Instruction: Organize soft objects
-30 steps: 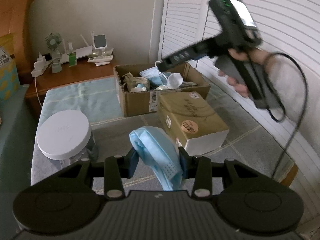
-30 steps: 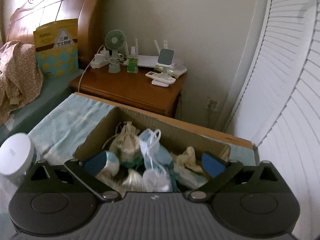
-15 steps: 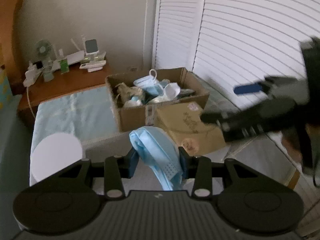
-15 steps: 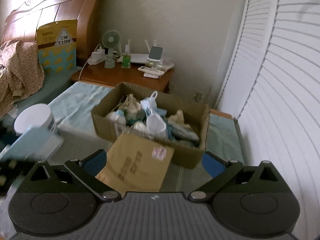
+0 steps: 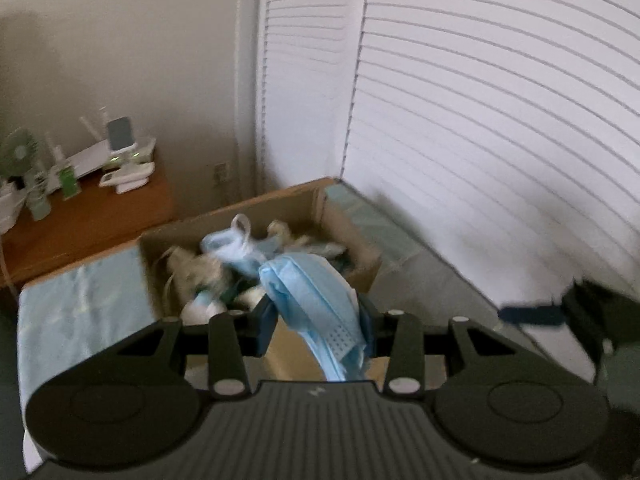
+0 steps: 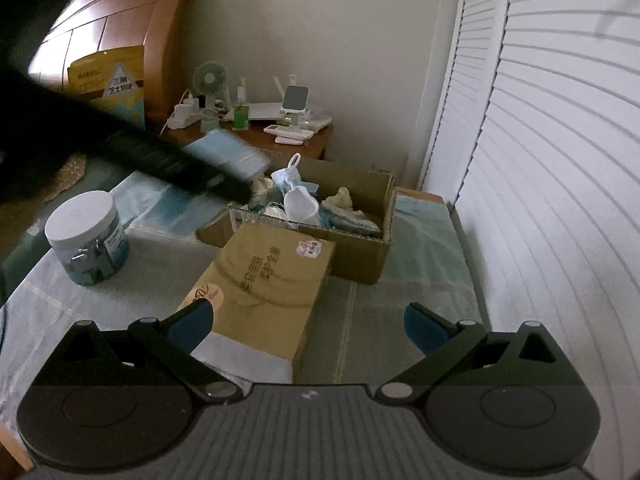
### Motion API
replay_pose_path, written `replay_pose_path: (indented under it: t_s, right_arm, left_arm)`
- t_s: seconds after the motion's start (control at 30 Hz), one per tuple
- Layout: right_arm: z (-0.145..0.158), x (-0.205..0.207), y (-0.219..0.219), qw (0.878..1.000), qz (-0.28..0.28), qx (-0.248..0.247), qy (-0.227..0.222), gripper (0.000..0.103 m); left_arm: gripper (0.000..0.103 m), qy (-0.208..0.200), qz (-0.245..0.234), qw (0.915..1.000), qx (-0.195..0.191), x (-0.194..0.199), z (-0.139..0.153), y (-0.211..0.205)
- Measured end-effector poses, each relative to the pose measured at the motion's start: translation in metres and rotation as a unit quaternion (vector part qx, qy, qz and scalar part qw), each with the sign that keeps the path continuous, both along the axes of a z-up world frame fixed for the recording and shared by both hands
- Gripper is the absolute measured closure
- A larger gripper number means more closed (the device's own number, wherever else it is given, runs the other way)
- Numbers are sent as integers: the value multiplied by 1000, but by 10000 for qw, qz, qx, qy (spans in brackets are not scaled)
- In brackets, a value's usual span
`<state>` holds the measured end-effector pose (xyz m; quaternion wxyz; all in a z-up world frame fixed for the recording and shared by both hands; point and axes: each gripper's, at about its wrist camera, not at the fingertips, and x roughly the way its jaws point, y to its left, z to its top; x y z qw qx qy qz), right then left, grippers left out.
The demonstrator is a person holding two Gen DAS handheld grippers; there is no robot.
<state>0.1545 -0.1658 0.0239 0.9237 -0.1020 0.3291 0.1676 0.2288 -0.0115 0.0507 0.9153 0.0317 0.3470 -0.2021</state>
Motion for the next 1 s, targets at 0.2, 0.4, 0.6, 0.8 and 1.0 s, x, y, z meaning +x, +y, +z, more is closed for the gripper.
replay_pose_path:
  t_s: [0.2, 0.4, 0.6, 0.8, 1.0]
  right_arm:
    - [1, -7, -5, 10000, -5, -32, -34, 0]
    - [2, -6, -14, 9999, -160, 17, 16, 0]
    - [2, -8, -20, 9997, -248, -36, 15, 0]
    - [4, -10, -24, 9996, -296, 40, 2, 0]
    - [5, -10, -21, 9996, -265, 40, 13, 0]
  left_arm:
    - [63, 80, -174, 9998, -84, 48, -1, -24]
    - [61, 170, -110, 9998, -12, 92, -9, -39]
    - [61, 355, 89, 9993, 36, 124, -25, -45]
    - [10, 71, 379, 9992, -45, 129, -26, -43]
    - [8, -209, 377, 9991, -50, 106, -11, -31]
